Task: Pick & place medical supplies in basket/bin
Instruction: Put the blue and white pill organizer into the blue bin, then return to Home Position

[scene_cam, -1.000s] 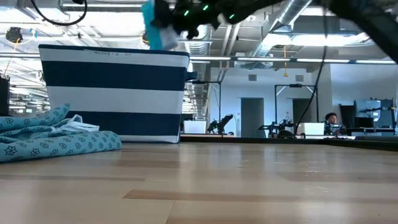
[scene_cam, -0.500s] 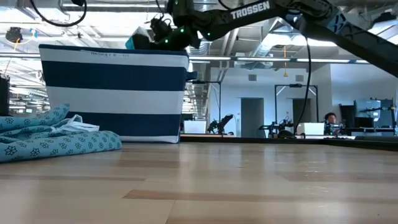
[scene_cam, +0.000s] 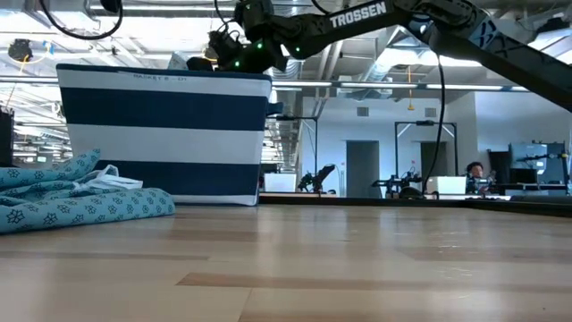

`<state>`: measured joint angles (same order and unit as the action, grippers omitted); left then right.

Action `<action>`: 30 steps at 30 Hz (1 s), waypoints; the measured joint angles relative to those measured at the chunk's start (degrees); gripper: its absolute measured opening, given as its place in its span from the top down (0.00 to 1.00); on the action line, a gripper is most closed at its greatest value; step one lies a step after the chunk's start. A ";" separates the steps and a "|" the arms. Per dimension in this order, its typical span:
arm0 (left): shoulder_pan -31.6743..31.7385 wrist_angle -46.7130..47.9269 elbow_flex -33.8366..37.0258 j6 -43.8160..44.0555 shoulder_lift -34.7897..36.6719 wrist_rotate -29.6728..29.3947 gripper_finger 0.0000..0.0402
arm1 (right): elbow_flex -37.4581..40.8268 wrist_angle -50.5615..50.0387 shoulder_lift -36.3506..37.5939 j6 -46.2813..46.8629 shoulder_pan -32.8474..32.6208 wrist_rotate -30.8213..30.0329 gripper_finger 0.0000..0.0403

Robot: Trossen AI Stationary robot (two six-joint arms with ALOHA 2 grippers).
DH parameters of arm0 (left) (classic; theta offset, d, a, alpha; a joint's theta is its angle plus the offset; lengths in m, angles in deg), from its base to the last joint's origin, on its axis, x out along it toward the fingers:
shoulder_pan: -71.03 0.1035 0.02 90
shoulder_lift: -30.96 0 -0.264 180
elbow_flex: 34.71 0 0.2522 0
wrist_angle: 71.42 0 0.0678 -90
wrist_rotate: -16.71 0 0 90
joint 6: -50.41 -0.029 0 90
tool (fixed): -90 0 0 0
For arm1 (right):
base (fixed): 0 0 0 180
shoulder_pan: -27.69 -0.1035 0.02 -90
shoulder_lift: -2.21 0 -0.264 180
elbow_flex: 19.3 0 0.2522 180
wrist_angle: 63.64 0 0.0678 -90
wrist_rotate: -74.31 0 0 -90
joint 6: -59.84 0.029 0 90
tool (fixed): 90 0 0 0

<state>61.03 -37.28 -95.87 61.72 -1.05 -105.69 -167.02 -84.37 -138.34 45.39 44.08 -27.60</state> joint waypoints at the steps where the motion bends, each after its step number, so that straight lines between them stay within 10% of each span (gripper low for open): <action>1: 0.00 0.00 0.00 0.38 0.00 0.00 0.68 | -0.66 -0.39 0.00 -0.54 -0.14 -0.01 0.43; 15: 0.00 0.76 0.00 0.49 0.04 0.02 0.68 | -0.95 -6.27 9.21 -6.03 -4.82 -1.29 0.42; 30: 0.00 1.04 0.02 -9.68 8.40 0.17 0.68 | -1.03 -52.77 35.19 2.52 -15.93 -9.40 0.42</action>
<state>61.03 -36.24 -95.85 52.03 7.35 -105.52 -168.05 -137.14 -103.15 47.91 28.15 -37.00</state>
